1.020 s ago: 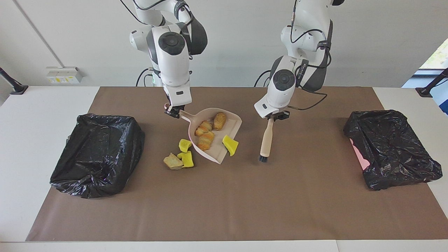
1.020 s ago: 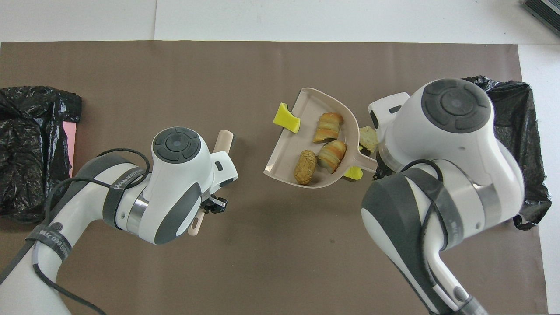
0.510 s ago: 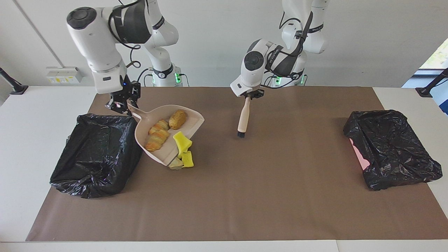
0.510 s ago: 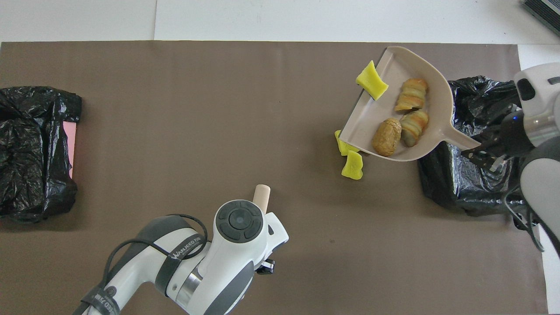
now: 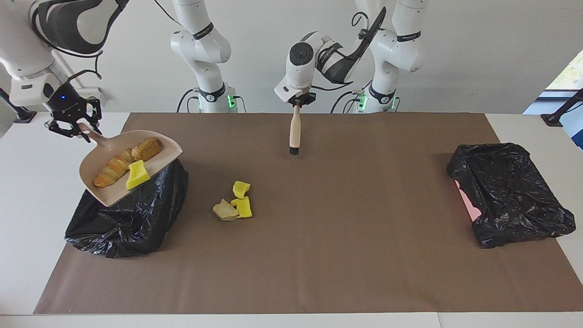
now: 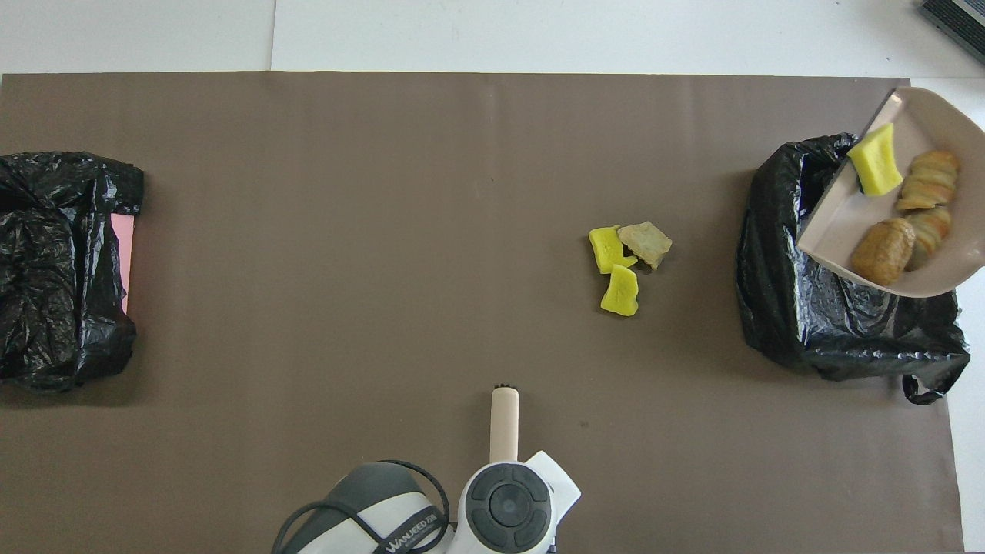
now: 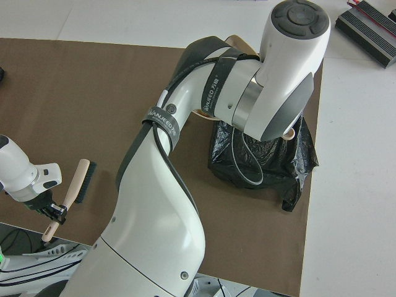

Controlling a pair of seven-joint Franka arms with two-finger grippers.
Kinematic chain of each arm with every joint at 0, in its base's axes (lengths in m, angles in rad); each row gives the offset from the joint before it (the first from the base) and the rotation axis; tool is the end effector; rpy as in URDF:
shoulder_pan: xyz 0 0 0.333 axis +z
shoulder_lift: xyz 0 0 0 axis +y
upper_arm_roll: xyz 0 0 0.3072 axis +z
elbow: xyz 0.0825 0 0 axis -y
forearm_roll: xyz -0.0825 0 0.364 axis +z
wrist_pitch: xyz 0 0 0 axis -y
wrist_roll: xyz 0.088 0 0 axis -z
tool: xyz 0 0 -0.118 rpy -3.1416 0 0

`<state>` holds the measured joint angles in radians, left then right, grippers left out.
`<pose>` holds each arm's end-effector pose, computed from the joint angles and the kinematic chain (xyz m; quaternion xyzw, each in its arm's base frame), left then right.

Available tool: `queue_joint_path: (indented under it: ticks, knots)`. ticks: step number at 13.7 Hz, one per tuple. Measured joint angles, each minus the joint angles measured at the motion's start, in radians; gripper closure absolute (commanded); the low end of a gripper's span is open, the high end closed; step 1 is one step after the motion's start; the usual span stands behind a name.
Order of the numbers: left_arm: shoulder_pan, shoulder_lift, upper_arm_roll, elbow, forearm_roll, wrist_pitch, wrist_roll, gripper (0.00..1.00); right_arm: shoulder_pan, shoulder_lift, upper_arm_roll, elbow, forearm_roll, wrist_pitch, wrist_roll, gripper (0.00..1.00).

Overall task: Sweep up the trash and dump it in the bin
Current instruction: 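Tip the dustpan with the right gripper while the left gripper drops the brush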

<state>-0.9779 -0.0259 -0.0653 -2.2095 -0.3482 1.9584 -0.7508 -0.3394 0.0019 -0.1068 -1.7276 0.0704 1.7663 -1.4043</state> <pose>0.2201 -0.4294 0.3694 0.9804 -0.0603 -0.1872 0.0079 0.4972 -0.2301 0.5495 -0.8896 -0.4551 -0.0387 0.0061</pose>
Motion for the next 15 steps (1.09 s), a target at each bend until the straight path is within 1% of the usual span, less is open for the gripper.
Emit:
queue_joint_path:
  ticks: [1, 2, 4, 6, 7, 8, 9, 10, 11, 12, 15]
  knots:
    - [-0.017, 0.005, 0.0, -0.002, -0.002, 0.016, -0.037, 1.0, -0.035, 0.016, -0.002, 0.005, -0.018, 0.01, -0.046, 1.0]
    - [-0.032, 0.012, 0.001, -0.003, -0.002, 0.025, -0.068, 1.0, -0.055, 0.037, -0.004, 0.015, -0.064, 0.035, -0.081, 1.0]
    - [-0.05, 0.04, 0.0, -0.003, -0.003, 0.05, -0.118, 1.0, -0.058, 0.072, 0.0, 0.029, -0.217, 0.089, -0.11, 1.0]
    - [-0.052, 0.064, 0.001, -0.003, -0.004, 0.063, -0.127, 1.0, -0.042, 0.085, 0.014, 0.029, -0.341, 0.104, -0.118, 1.0]
    - [-0.052, 0.073, 0.002, -0.003, -0.004, 0.065, -0.128, 0.96, -0.02, 0.086, 0.018, 0.028, -0.408, 0.105, -0.125, 1.0]
    - [-0.053, 0.083, 0.001, -0.003, -0.006, 0.065, -0.129, 0.85, 0.004, 0.086, 0.019, 0.026, -0.471, 0.109, -0.128, 1.0]
    - [-0.055, 0.091, 0.001, -0.003, -0.007, 0.065, -0.13, 0.84, 0.029, 0.086, 0.02, 0.021, -0.533, 0.113, -0.131, 1.0]
    - [-0.056, 0.094, 0.001, -0.001, -0.009, 0.062, -0.131, 0.78, 0.058, 0.086, 0.021, 0.012, -0.601, 0.118, -0.131, 1.0]
    - [-0.056, 0.093, 0.002, 0.003, -0.01, 0.054, -0.132, 0.62, 0.078, 0.086, 0.022, -0.001, -0.655, 0.13, -0.131, 1.0]
    - [-0.056, 0.093, 0.005, 0.01, -0.01, 0.045, -0.132, 0.01, 0.088, 0.088, 0.022, -0.018, -0.7, 0.157, -0.132, 1.0]
    - [-0.054, 0.091, 0.016, 0.032, -0.01, 0.044, -0.132, 0.0, 0.094, 0.094, 0.022, -0.049, -0.828, 0.206, -0.137, 1.0]
